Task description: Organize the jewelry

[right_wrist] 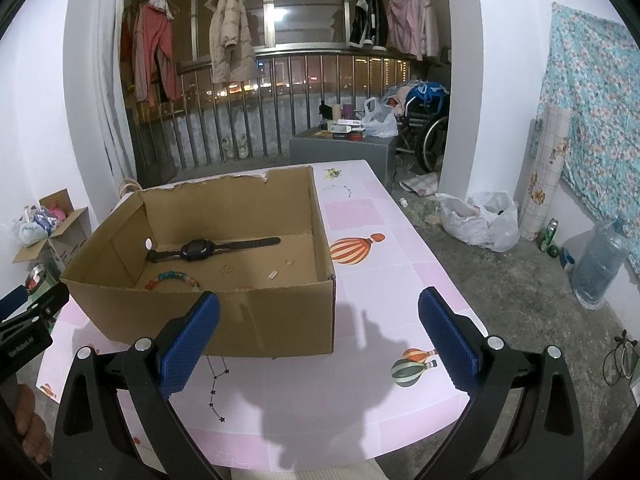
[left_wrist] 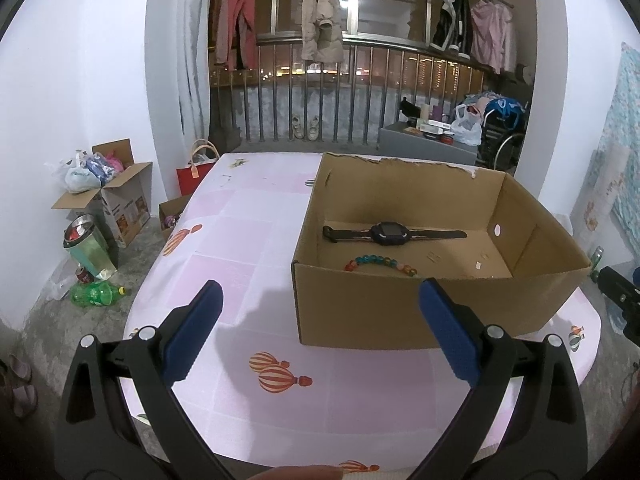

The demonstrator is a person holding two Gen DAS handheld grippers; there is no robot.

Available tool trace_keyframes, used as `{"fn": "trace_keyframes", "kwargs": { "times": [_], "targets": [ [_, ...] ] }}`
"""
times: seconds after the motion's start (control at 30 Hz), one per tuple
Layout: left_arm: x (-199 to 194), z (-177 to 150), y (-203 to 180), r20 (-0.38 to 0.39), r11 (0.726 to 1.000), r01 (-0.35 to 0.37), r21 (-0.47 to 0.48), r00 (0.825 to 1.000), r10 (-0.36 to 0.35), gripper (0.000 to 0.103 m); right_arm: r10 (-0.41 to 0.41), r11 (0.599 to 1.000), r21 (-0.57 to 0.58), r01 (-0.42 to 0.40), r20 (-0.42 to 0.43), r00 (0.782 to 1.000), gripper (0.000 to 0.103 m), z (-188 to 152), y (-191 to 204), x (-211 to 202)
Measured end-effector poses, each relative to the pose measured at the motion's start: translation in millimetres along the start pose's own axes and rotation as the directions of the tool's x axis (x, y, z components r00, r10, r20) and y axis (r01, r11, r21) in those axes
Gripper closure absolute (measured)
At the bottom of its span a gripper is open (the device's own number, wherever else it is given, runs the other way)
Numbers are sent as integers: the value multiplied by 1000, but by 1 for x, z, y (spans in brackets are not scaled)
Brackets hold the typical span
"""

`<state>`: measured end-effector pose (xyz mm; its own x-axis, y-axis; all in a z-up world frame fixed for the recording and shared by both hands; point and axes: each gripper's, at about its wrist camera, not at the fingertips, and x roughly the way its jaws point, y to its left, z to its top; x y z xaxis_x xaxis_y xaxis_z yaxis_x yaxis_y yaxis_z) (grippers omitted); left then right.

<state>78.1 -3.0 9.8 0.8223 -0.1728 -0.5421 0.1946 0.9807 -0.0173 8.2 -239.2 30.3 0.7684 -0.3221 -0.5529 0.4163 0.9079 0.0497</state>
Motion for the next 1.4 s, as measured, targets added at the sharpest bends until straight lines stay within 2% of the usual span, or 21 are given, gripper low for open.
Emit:
{"fn": "trace_keyframes", "kwargs": {
  "times": [1.4],
  "targets": [
    [6, -11, -9, -38, 999, 28, 33, 999, -26, 8, 4, 1000, -8, -4, -14, 1000, 6, -5, 2, 5]
  ]
}}
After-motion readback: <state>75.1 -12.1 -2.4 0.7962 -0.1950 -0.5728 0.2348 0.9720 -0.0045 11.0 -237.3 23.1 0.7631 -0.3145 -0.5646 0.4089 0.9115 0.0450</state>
